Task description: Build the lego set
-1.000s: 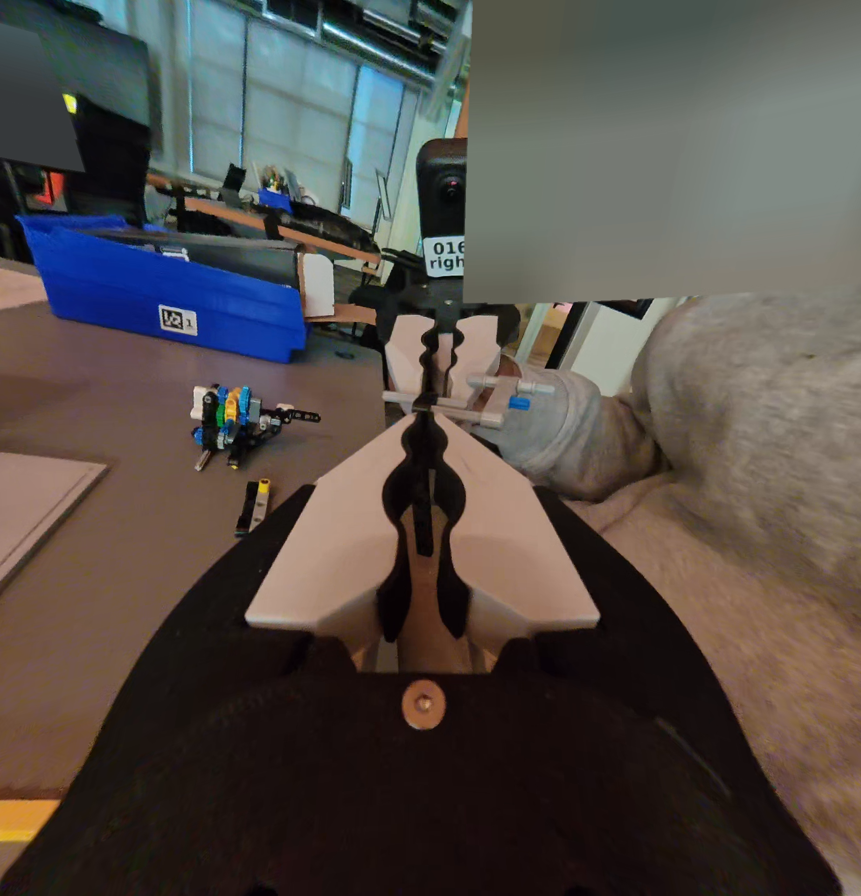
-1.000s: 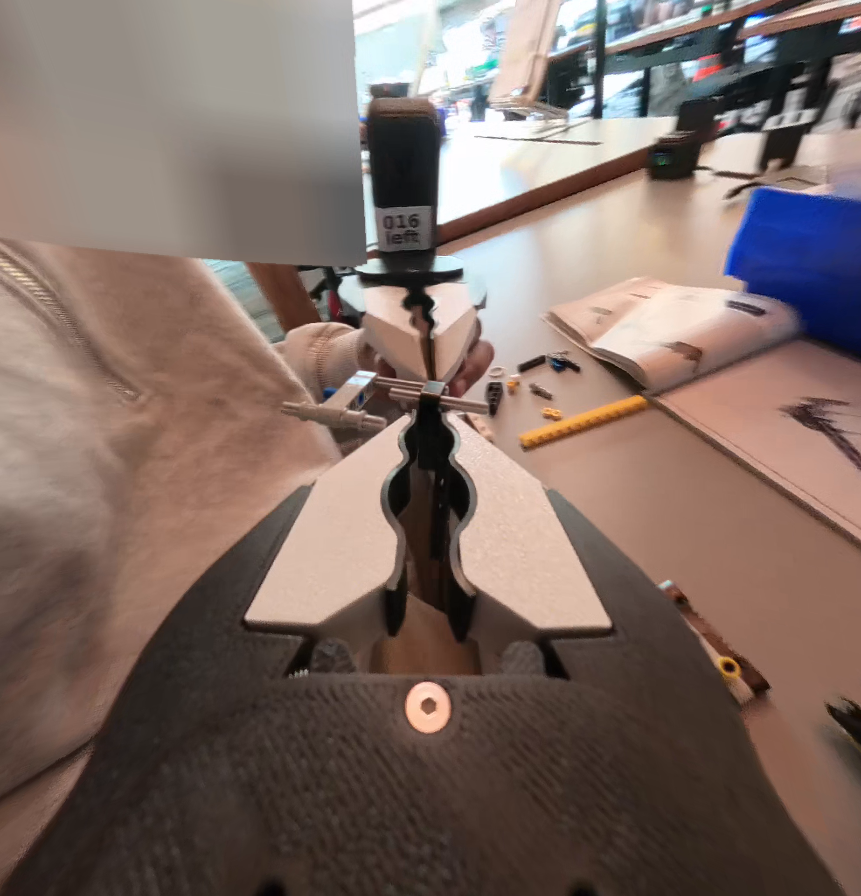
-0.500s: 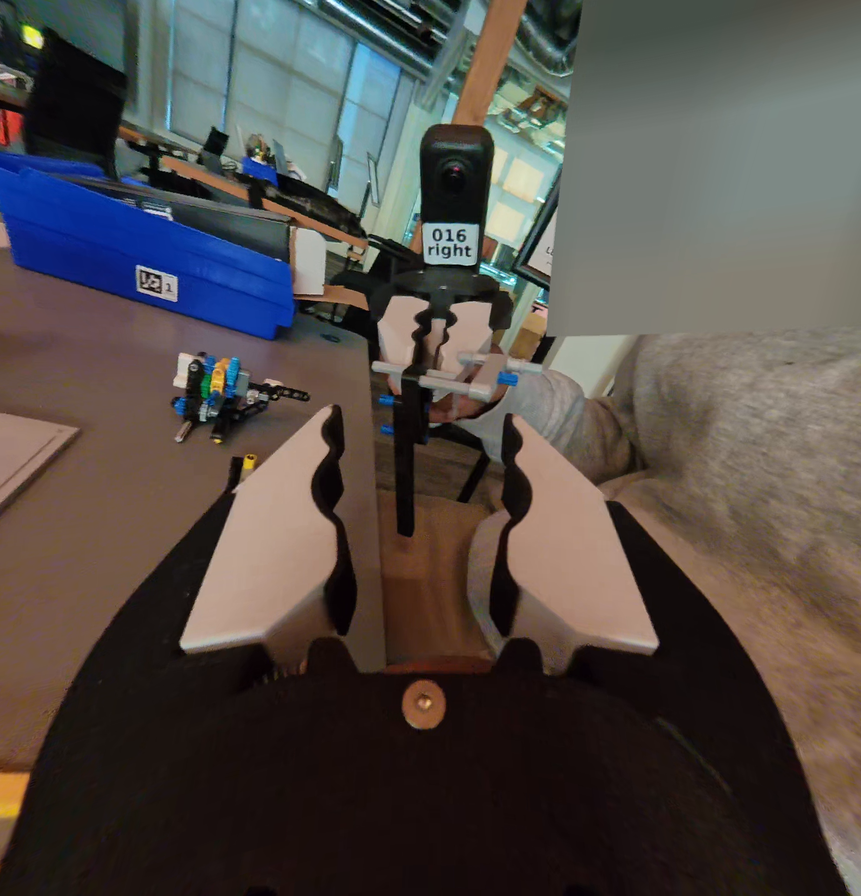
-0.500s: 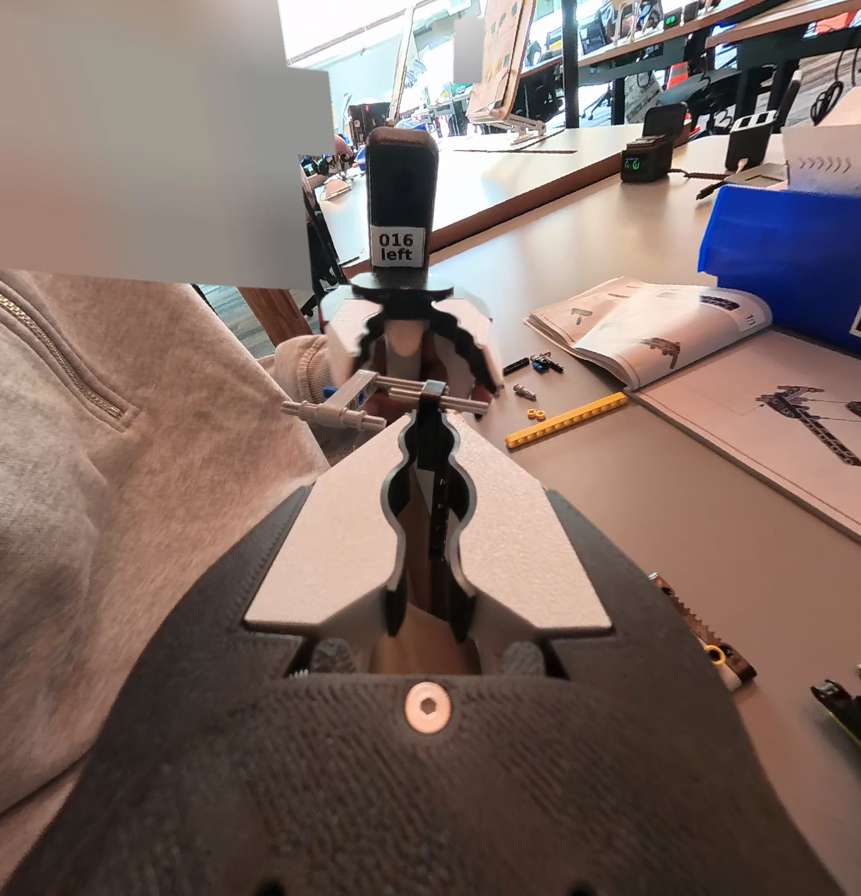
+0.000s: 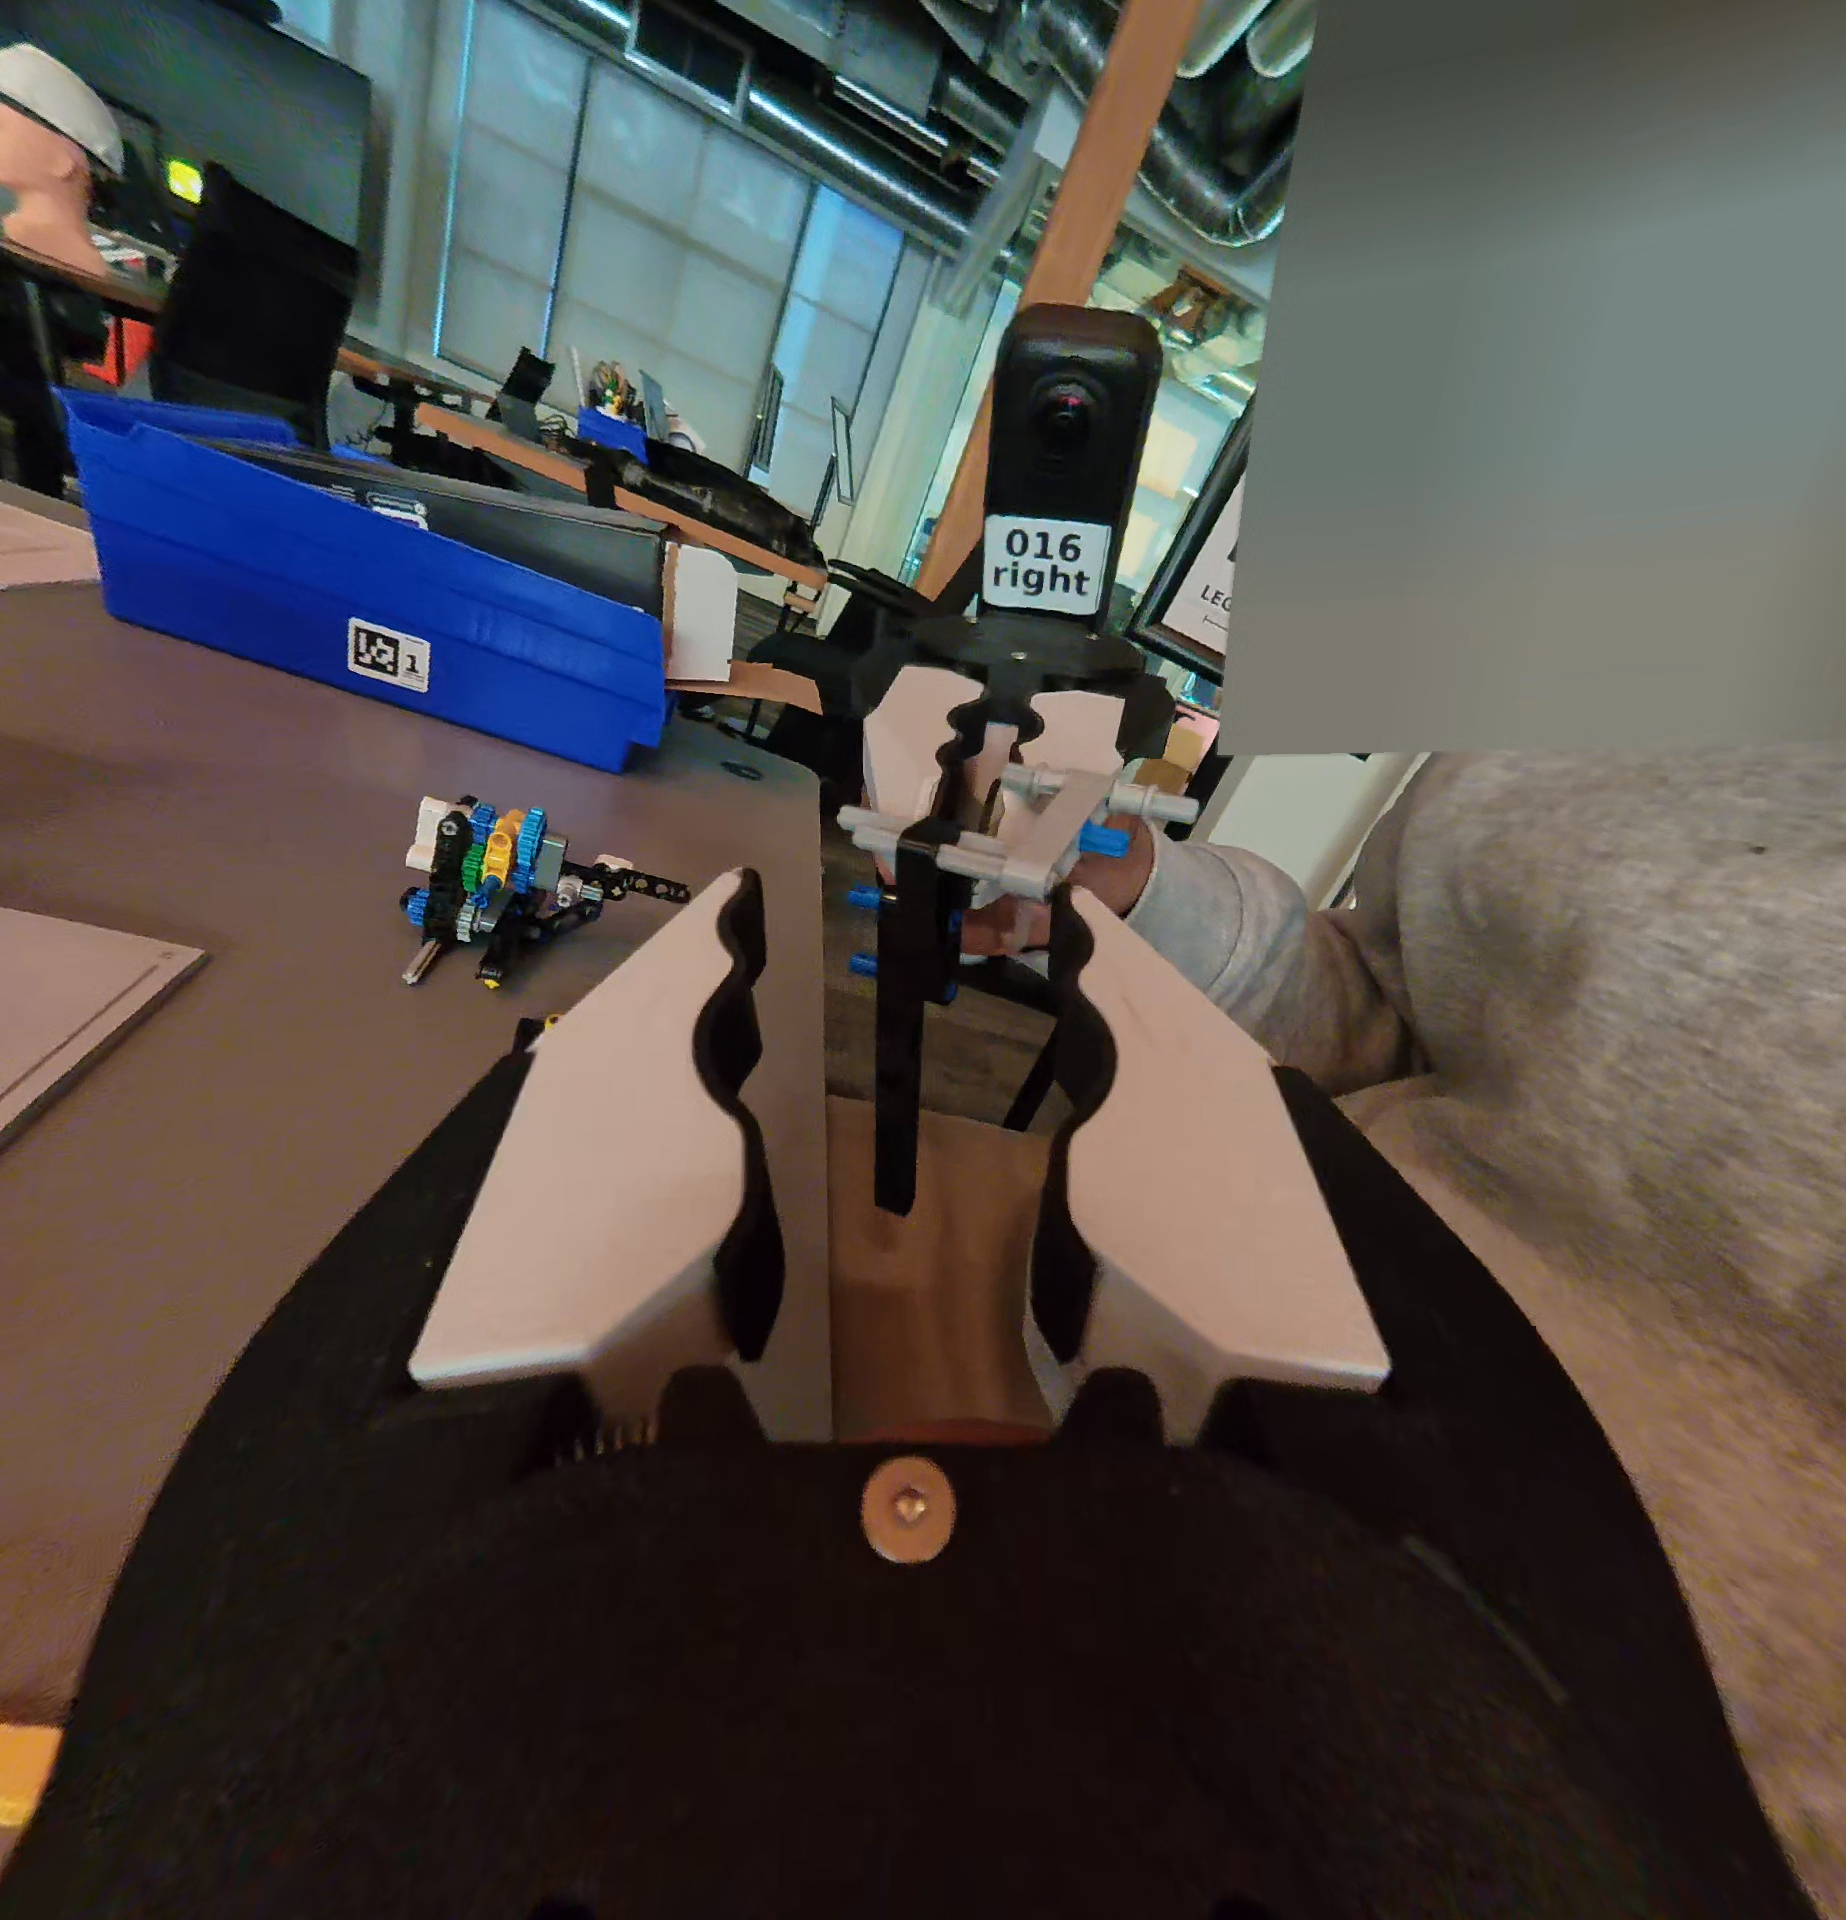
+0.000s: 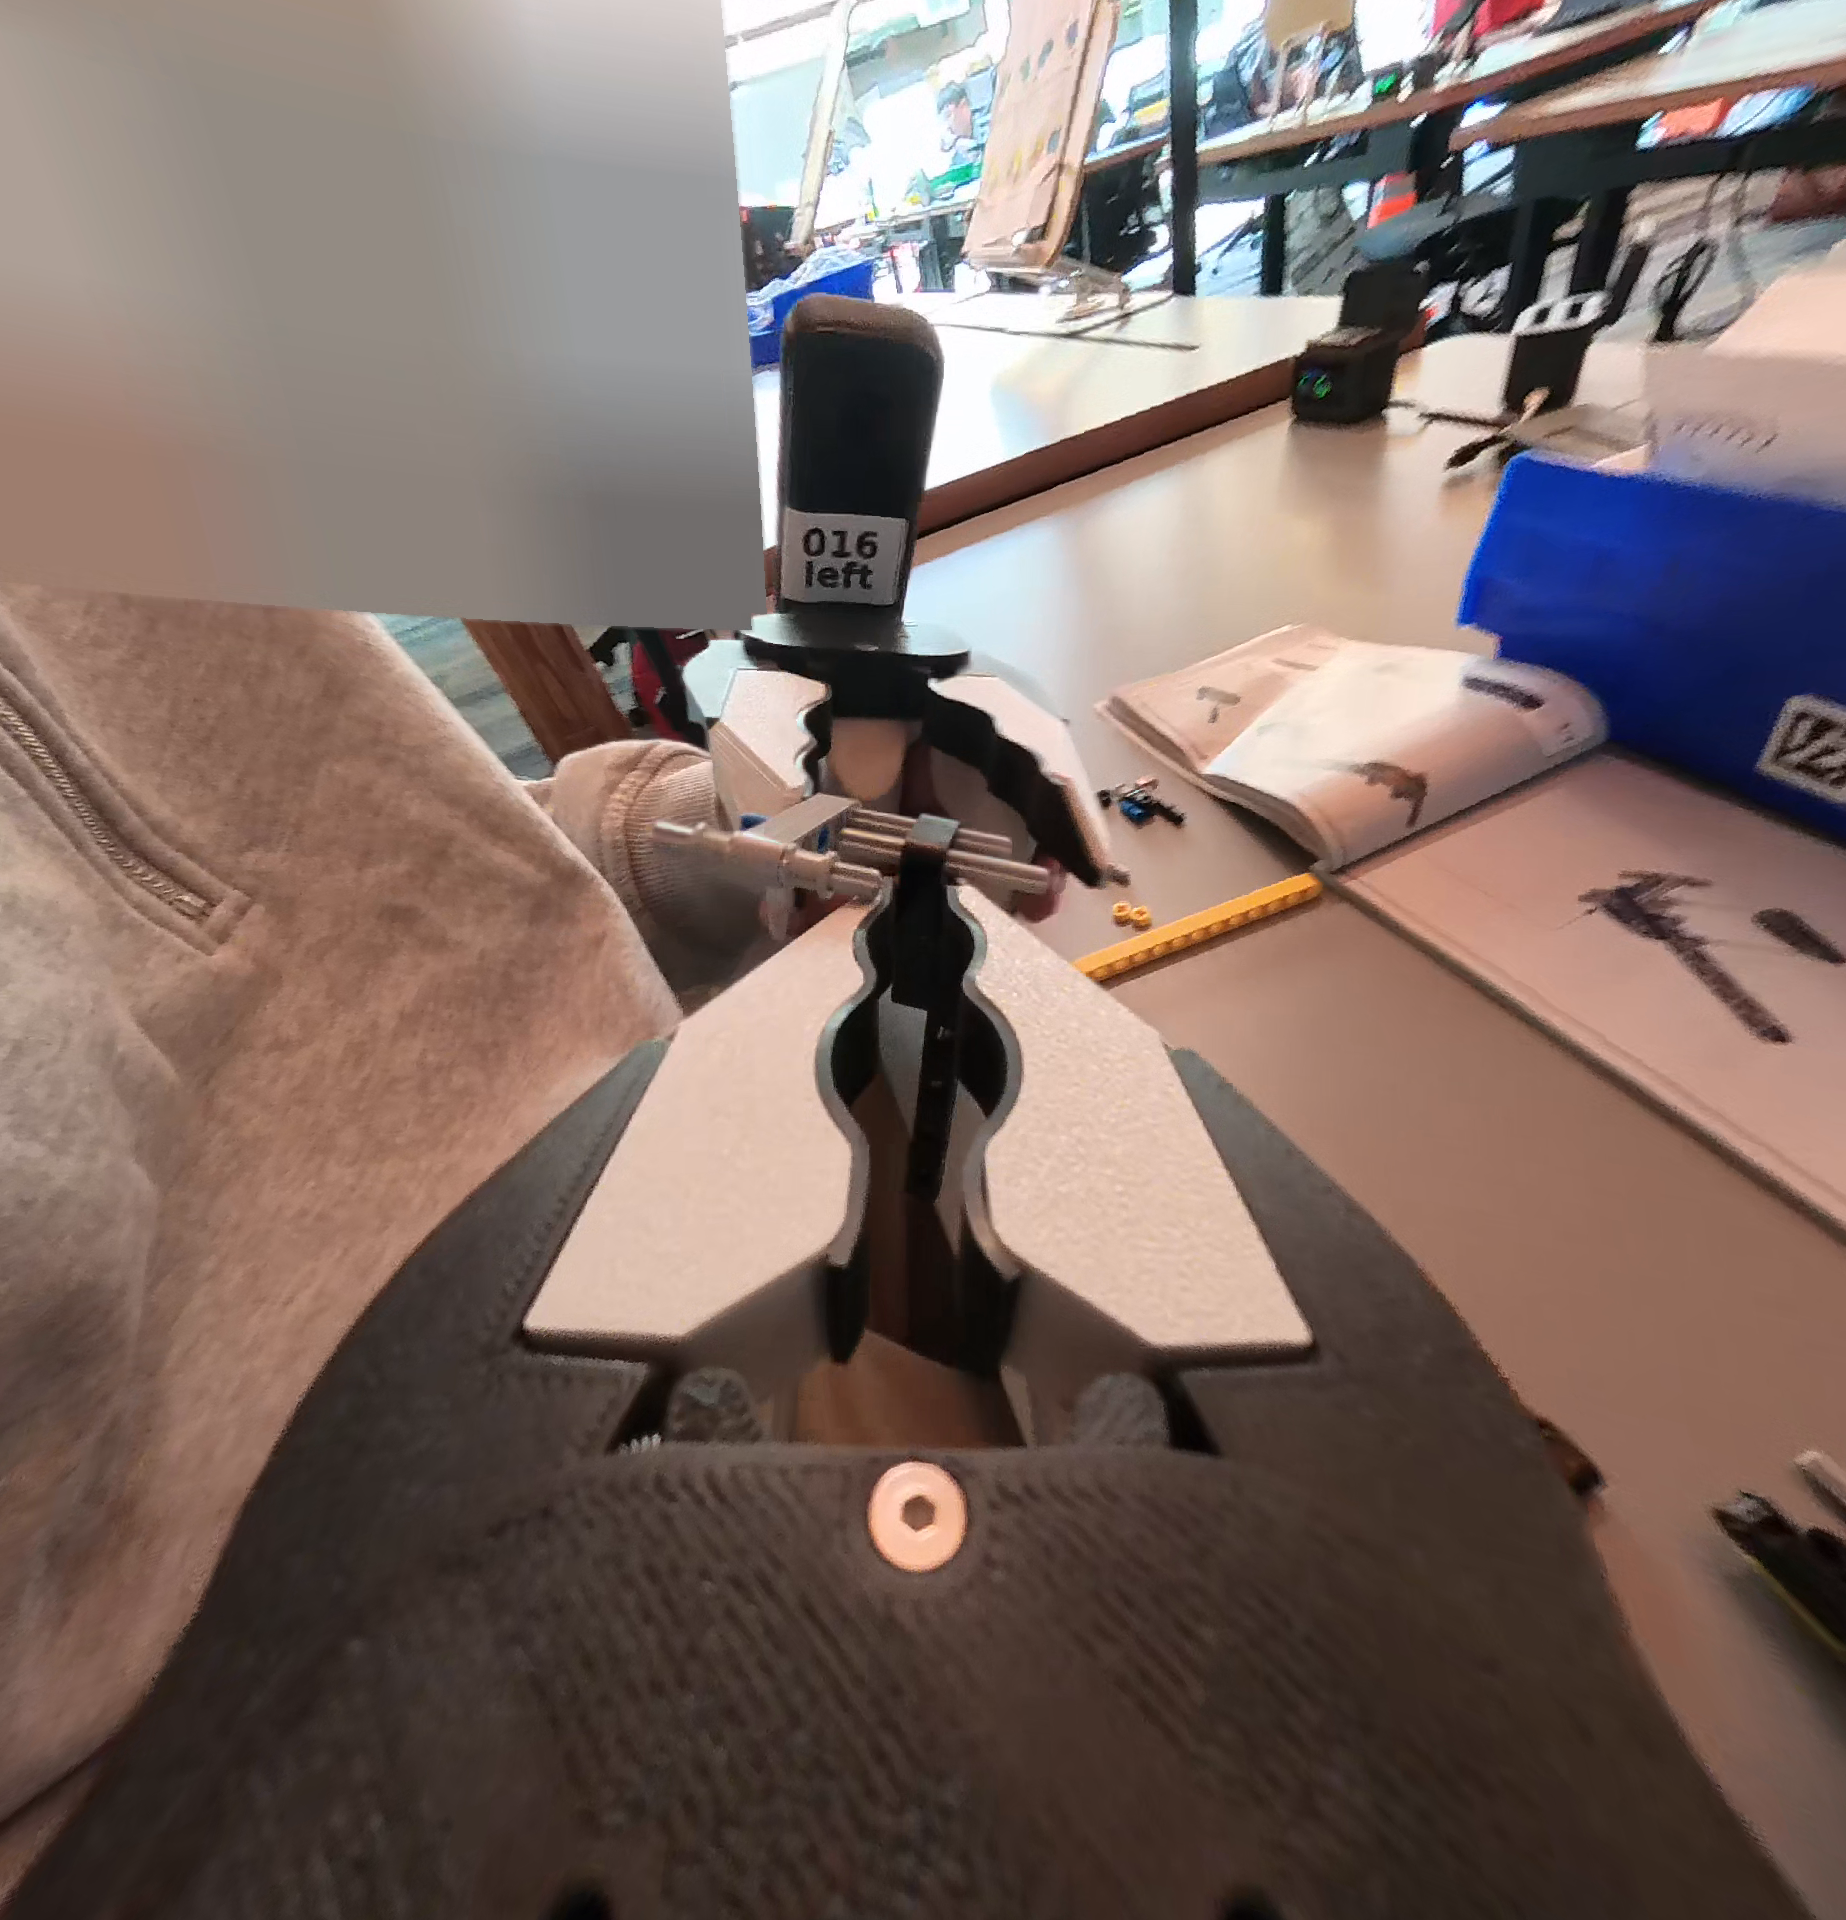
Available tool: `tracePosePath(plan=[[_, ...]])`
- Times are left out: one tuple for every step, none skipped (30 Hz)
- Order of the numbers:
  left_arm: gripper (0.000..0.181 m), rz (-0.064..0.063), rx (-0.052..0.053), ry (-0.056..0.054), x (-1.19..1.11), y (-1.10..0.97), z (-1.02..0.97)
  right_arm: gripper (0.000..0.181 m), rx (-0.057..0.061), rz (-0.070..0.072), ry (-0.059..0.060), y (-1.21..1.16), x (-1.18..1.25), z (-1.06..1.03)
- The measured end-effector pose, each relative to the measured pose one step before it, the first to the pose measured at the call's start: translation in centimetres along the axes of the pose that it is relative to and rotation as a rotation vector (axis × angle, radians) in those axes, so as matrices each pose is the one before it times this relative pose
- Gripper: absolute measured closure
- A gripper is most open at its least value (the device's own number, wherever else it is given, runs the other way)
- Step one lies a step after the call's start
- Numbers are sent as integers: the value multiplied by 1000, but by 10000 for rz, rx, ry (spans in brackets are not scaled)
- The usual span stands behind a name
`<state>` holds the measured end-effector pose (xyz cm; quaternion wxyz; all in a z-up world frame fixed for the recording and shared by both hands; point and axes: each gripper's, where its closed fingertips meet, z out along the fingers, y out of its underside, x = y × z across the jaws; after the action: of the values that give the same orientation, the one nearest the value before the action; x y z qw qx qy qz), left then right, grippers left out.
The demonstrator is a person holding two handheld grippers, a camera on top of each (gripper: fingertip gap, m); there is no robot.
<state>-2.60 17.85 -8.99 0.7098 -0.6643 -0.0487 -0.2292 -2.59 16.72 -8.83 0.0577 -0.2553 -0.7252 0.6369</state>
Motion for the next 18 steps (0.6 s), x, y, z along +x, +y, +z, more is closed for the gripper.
tracePosePath(plan=[[131,-24,62,30,50,-73,10,175,43,-79,63,-73,54,-60],[132,-55,47,40,35,-50,16,175,73,-89,14,-94,-30,-73],[135,-61,9,67,86,12,23,175,67,-60,34,-98,17,-69],[139,-29,-31,141,209,88,15,175,49,26,-15,-81,-11,-53],[140,-32,-39,121,183,91,20,175,24,131,-73,-50,-56,-16],[139,-25,-41,73,94,76,25,175,20,143,-92,-64,-90,14],[139,-40,19,36,55,-39,-5,176,-20,48,-56,5,-93,28],[140,-39,15,-23,-47,-46,-35,175,-70,5,22,65,3,4],[140,-26,-32,-19,-66,52,-31,175,-36,1,33,-18,14,-10],[141,-22,-30,-23,-70,61,-28,175,-20,-34,-31,-25,-94,-19],[144,-10,-26,-44,-94,43,-11,176,-26,-31,-56,1,-134,-2],[144,9,-39,-22,-28,62,7,175,-36,-1,-85,14,-175,23],[144,7,-44,12,20,73,35,176,-46,-17,-92,49,-195,51],[144,-23,-12,15,15,30,6,176,-23,-61,-2,26,-80,17],[144,-30,-2,-8,-33,9,16,175,10,-86,1,-30,-55,-25],[144,-15,-18,11,1,30,21,175,10,-53,-43,-21,-105,-19],[144,-30,25,48,63,-35,20,175,6,-18,-39,-6,-75,-22],[144,-45,52,50,70,-81,5,175,47,1,-52,-44,-78,-23]])
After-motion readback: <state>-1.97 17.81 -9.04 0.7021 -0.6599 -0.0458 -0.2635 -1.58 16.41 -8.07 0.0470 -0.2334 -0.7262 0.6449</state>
